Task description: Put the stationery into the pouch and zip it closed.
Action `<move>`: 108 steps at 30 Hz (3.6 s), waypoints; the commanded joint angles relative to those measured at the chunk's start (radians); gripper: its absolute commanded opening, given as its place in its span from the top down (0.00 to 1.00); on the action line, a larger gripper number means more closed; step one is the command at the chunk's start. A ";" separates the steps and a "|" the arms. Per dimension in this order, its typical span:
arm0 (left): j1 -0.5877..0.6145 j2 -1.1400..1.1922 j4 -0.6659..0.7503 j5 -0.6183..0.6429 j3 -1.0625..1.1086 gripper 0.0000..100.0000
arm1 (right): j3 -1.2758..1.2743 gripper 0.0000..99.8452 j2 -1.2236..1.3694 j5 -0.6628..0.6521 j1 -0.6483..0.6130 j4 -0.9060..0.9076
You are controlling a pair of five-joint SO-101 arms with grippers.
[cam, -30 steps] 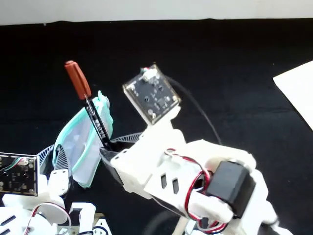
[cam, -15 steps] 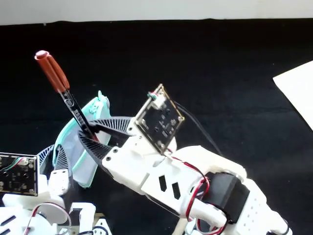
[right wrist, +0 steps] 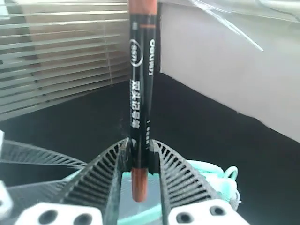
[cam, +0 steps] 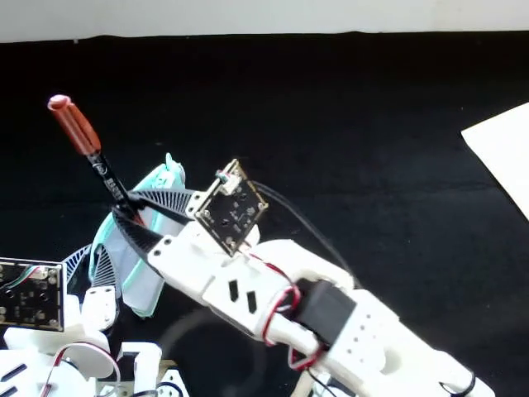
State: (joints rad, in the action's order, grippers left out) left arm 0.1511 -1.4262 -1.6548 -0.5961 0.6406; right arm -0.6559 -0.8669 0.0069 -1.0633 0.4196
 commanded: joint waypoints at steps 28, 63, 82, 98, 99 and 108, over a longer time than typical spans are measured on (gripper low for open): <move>0.021 0.021 -0.043 -0.005 0.189 0.99 | -0.481 0.91 -0.004 -0.014 0.004 -0.427; 0.015 0.012 -0.035 -0.005 0.193 0.99 | 0.054 0.91 -0.012 0.080 0.404 0.097; -0.091 0.010 -0.034 -0.003 0.193 0.99 | 0.094 0.87 -0.004 0.276 0.591 0.516; -0.127 0.010 -0.034 -0.020 0.239 0.99 | 0.176 0.75 -0.016 0.123 0.593 0.730; -0.139 0.010 -0.038 -0.049 0.239 0.99 | 0.156 0.75 -0.016 0.100 0.595 0.733; -0.312 0.015 -0.043 -0.095 0.142 0.99 | -0.021 0.75 -0.016 0.034 0.711 0.699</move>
State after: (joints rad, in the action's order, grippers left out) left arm -0.1066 -1.4262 -1.6533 -0.6697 0.6605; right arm -0.6513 -0.8684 0.0545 -0.4189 1.1439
